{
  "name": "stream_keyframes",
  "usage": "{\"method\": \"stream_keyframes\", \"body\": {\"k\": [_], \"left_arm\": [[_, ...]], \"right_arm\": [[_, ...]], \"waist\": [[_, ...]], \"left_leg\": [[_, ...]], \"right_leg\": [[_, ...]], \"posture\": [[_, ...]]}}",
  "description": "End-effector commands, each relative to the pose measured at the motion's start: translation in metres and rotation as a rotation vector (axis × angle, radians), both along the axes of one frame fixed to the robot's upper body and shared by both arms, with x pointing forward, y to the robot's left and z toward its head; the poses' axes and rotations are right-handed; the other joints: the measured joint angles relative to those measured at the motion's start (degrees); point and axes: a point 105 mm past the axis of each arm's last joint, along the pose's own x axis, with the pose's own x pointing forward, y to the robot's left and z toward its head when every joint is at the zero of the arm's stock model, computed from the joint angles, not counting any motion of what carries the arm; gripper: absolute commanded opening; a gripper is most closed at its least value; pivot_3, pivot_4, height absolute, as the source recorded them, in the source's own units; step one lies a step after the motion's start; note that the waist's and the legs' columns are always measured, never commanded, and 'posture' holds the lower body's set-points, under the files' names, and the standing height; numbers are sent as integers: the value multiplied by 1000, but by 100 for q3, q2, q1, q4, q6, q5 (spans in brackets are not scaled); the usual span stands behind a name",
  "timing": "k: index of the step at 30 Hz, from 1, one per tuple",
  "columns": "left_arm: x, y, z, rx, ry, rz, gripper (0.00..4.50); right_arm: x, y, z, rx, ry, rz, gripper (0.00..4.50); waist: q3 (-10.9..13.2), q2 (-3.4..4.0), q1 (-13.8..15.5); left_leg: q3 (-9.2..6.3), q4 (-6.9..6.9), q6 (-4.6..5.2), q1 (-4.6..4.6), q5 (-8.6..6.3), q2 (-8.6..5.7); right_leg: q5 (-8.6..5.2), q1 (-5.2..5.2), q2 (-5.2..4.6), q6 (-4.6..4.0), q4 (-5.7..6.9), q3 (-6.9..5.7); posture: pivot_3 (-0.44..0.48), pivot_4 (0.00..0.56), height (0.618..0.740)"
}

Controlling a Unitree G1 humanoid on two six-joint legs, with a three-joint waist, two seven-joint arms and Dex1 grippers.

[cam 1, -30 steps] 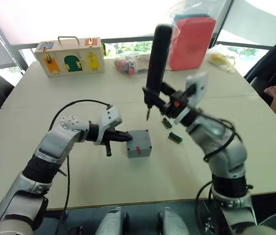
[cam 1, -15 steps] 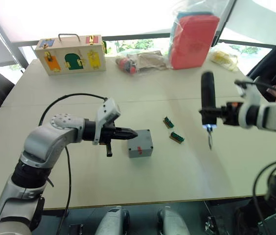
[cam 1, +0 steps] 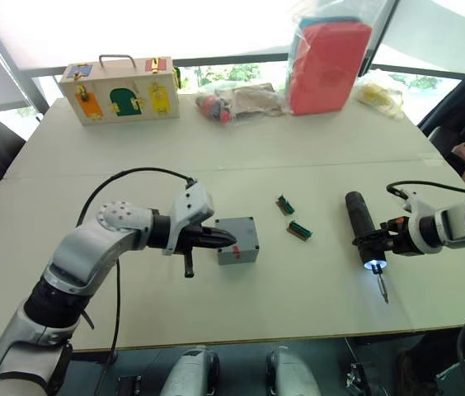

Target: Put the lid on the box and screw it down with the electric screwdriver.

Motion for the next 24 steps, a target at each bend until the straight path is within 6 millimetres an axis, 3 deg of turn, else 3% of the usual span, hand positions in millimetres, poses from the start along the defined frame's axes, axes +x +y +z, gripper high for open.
{"method": "stream_keyframes", "body": {"k": [1,6,8,13,16,18,21,24], "left_arm": [[-1,1,2,-25,-15,21,0],[1,10,-2,-42,13,63,0],[5,16,-1,-57,22,94,0],[17,35,15,-127,44,161,0],[20,44,17,-122,49,172,0],[24,48,9,-96,61,186,0],[32,49,-3,-43,65,204,0],[37,46,-12,-16,67,203,0]], "right_arm": [[3,-11,0,-69,-20,9,2907],[0,-9,0,-121,-35,84,4370],[2,-10,7,-142,-82,112,4440],[18,-5,67,-246,-380,259,4440],[13,15,93,-272,-511,390,4440],[1,46,95,-245,-590,523,4440],[-31,99,83,-161,-674,742,4440],[-53,130,58,-155,-713,871,4440]], "waist": [[-1,-4,-1],[-5,-22,18],[-5,-23,36],[14,5,51],[19,9,46],[20,5,24],[19,-1,32],[21,-2,95]], "left_leg": [[0,1,1,2,-1,0],[-6,2,1,10,-1,0],[-8,2,1,9,-1,-1],[-8,1,0,1,-1,-3],[-7,-3,-5,-13,2,-2],[-8,-6,-12,-16,6,4],[-15,-7,-14,-15,7,7],[-17,-4,-14,-15,7,4]], "right_leg": [[1,3,0,1,-2,0],[1,13,-1,1,-5,0],[1,14,-2,1,-8,1],[2,0,-4,1,-6,1],[1,-23,-1,3,7,-2],[1,-27,1,3,9,-2],[1,-22,-1,3,10,-1],[1,-22,-2,4,13,0]], "posture": [[0,150,740],[0,150,740],[0,150,740],[0,150,740],[0,150,740],[0,150,740],[0,150,740],[0,150,740]]}}
